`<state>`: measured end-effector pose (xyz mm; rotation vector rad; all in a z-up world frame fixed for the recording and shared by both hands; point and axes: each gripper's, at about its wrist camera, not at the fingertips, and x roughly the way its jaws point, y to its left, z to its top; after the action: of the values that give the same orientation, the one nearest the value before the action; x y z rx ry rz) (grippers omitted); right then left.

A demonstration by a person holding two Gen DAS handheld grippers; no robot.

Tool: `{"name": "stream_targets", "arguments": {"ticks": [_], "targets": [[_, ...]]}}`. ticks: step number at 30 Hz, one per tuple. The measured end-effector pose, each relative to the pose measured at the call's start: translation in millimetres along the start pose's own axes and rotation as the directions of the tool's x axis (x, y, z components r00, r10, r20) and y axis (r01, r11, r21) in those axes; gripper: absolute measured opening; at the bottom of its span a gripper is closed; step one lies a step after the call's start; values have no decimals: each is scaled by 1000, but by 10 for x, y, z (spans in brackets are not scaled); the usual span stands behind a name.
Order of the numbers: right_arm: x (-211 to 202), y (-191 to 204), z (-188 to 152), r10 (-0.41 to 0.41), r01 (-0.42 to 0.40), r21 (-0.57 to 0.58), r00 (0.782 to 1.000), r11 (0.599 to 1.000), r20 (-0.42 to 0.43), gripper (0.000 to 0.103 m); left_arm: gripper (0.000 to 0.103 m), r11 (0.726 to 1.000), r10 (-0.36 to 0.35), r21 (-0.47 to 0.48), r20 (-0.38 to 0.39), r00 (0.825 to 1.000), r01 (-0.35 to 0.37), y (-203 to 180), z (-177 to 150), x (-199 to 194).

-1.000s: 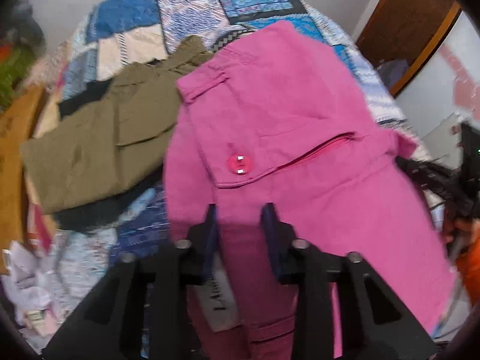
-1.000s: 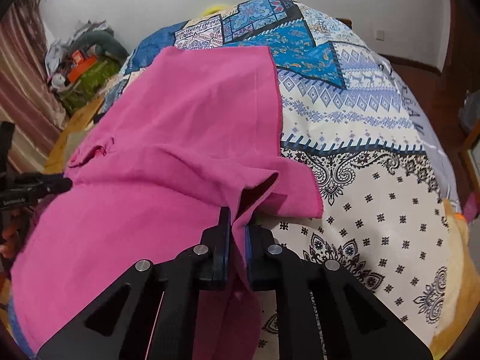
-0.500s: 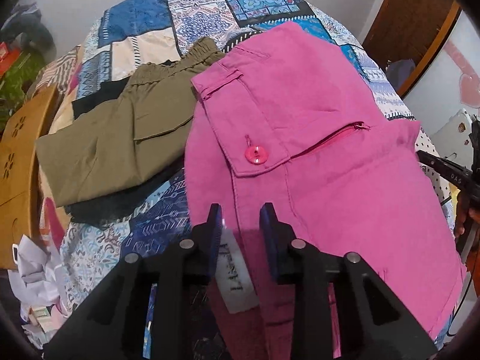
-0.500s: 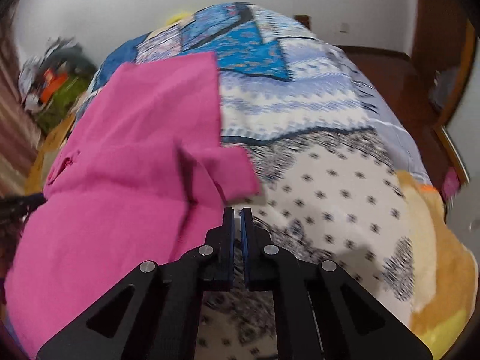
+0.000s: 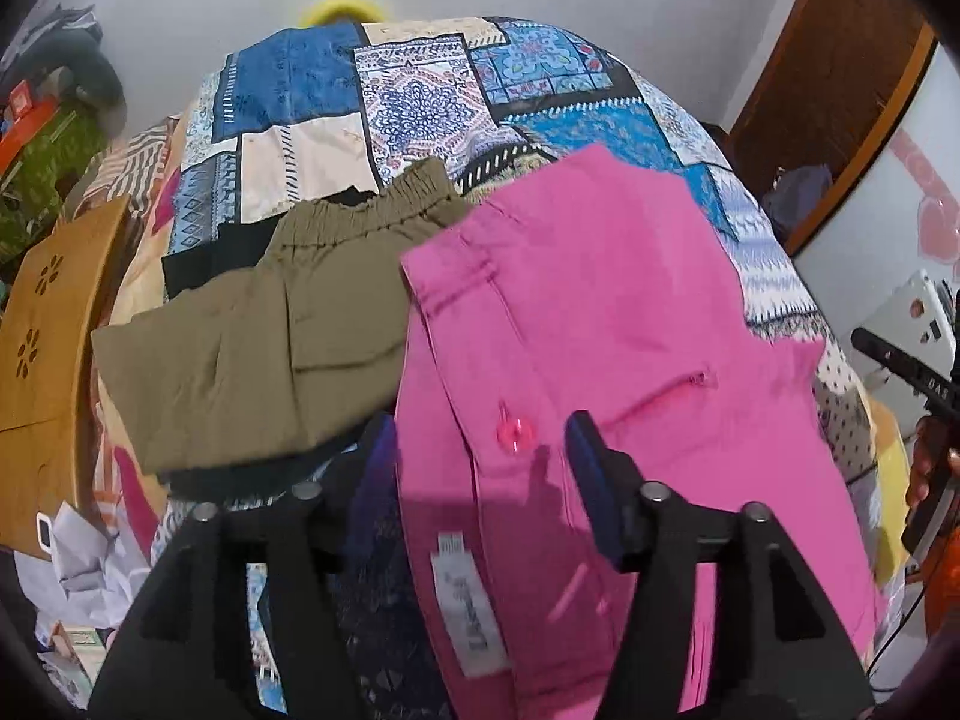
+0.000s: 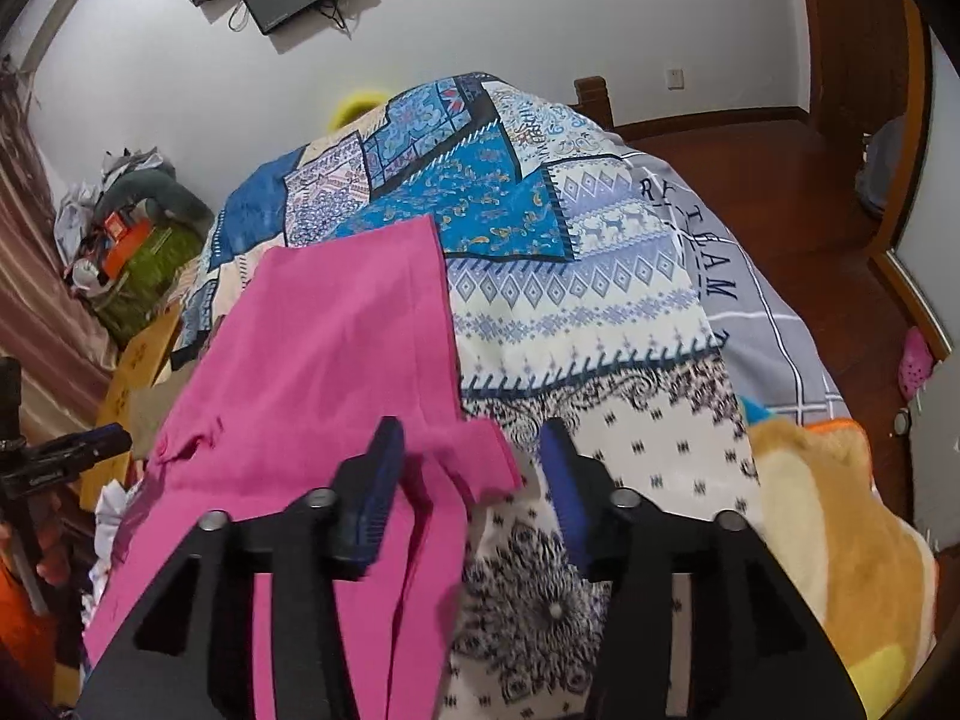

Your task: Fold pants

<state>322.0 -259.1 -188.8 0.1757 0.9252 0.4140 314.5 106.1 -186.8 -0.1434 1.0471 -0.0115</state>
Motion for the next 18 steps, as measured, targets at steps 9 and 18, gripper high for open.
{"name": "stream_targets", "arguments": {"ticks": [9, 18], "targets": [[628, -13, 7, 35, -32, 17, 986, 999, -166, 48, 72, 993, -74, -97, -105, 992, 64, 82, 78, 455], [880, -28, -146, 70, -73, -4, 974, 997, -217, 23, 62, 998, -56, -28, -98, 994, 54, -38, -15, 611]]}}
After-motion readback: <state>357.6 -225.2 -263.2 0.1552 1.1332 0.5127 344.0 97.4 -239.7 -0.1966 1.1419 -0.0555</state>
